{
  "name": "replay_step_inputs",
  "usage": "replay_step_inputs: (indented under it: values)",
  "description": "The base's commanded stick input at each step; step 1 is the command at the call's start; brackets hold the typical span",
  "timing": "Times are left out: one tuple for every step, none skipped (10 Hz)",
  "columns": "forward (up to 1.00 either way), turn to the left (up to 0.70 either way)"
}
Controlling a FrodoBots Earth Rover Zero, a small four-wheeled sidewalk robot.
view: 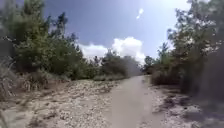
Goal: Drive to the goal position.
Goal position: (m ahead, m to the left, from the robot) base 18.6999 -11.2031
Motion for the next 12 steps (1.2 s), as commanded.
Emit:
replay_step_inputs:
  values:
    - [0.60,0.01]
    - [0.60,0.01]
    - [0.60,0.01]
    - [0.60,0.01]
    - [0.60,0.01]
    - [0.60,0.01]
    - [0.60,0.01]
    - [0.60,0.01]
    - [0.60,0.01]
    - [0.60,0.01]
    - [0.60,0.01]
    - [0.60,0.01]
